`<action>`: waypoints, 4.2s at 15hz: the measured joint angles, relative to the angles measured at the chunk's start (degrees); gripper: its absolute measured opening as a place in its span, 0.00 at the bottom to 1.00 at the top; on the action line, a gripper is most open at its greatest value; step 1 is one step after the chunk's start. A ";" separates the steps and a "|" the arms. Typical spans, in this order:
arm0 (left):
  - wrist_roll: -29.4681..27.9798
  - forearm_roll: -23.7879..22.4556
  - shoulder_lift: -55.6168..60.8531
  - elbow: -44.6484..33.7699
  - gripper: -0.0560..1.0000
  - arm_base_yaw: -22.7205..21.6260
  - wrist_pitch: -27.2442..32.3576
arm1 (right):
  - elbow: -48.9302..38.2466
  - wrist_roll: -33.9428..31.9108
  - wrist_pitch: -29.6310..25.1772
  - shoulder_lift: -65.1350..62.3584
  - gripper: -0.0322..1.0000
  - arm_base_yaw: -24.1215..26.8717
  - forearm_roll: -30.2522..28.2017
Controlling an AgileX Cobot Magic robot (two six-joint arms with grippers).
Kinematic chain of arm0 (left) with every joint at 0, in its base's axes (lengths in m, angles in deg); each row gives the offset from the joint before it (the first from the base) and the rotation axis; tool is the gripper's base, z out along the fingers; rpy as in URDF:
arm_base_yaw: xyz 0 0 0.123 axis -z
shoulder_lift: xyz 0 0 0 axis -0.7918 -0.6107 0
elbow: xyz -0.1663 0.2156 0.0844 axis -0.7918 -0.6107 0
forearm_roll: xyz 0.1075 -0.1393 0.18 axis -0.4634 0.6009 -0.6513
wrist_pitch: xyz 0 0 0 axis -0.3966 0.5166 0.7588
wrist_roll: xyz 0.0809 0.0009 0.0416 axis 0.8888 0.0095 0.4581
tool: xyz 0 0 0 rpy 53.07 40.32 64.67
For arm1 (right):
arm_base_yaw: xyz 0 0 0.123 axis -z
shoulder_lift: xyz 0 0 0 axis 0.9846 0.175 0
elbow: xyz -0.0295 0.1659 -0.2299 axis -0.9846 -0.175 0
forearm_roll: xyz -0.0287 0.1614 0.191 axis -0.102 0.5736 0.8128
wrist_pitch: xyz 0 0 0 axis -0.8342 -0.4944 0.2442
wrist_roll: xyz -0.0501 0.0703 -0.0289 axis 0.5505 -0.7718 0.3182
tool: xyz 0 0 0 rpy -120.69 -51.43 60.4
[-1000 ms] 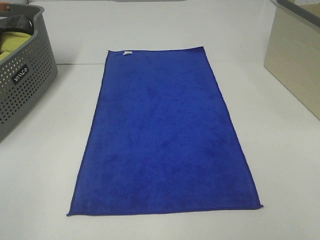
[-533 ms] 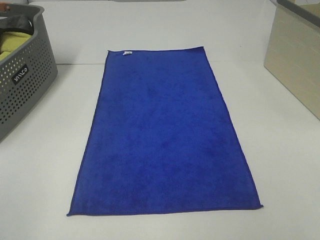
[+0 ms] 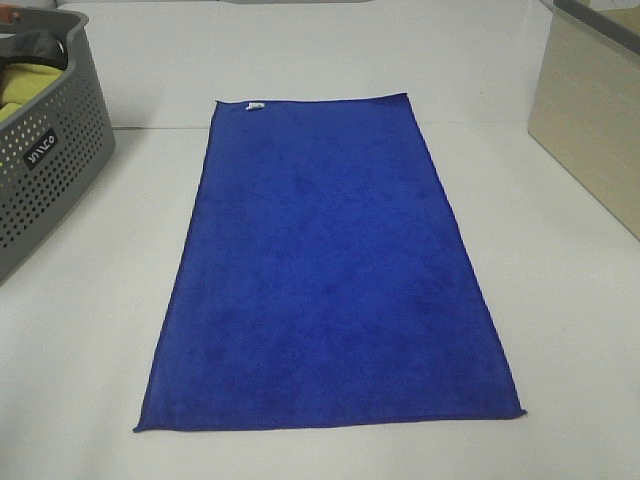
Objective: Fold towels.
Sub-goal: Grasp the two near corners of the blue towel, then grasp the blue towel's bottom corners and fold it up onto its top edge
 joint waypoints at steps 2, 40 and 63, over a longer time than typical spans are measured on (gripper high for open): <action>0.92 4.93 -10.31 0.00 0.74 0.00 0.06 | 0.00 0.06 1.09 9.34 0.74 -0.46 2.29; 62.80 64.97 -91.33 10.77 0.15 13.06 -7.10 | 5.56 49.39 17.53 78.44 0.13 -0.46 57.35; 42.06 46.93 -61.08 -4.13 0.06 13.06 -9.74 | -6.82 42.63 10.54 54.26 0.03 -0.46 52.08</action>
